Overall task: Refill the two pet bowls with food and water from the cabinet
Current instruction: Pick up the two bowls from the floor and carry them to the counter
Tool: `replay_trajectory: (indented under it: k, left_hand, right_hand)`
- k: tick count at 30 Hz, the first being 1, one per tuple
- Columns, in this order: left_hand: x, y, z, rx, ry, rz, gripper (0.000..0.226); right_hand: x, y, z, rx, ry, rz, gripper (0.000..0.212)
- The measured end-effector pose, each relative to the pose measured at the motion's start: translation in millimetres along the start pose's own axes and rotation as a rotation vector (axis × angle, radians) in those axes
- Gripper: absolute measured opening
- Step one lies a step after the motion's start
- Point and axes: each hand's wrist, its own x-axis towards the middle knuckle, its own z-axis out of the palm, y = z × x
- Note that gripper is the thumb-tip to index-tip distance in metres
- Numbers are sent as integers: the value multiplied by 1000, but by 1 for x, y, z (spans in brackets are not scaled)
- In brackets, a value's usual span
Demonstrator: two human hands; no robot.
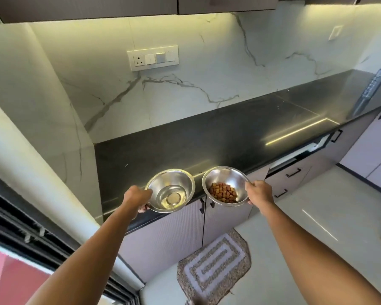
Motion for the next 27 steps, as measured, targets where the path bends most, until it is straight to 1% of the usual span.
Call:
replay_trajectory:
  k: [4,8,15,21,25,27]
  left_hand:
    - [36,25,14,-27,17,15,22]
    - [71,45,28,-53,18,-8,22]
    - [110,75,51,-60,50,-26,26]
    - [126,100,73,-79,102,-68,24]
    - [132,117,90,-63,178,-127,24]
    - [134,125,101,-56,209,-163,26]
  right_hand:
    - [53,-14,5,36,-7,-3,27]
    - [102,-30,9,44,-1,37,27]
    - [187,-55,17,98,-30,58,25]
    - [247,-80,25,73,-120,3,20]
    - [288,-96,32,48,-192,-34,16]
    - [309,-101,36,25,-240,-53,18]
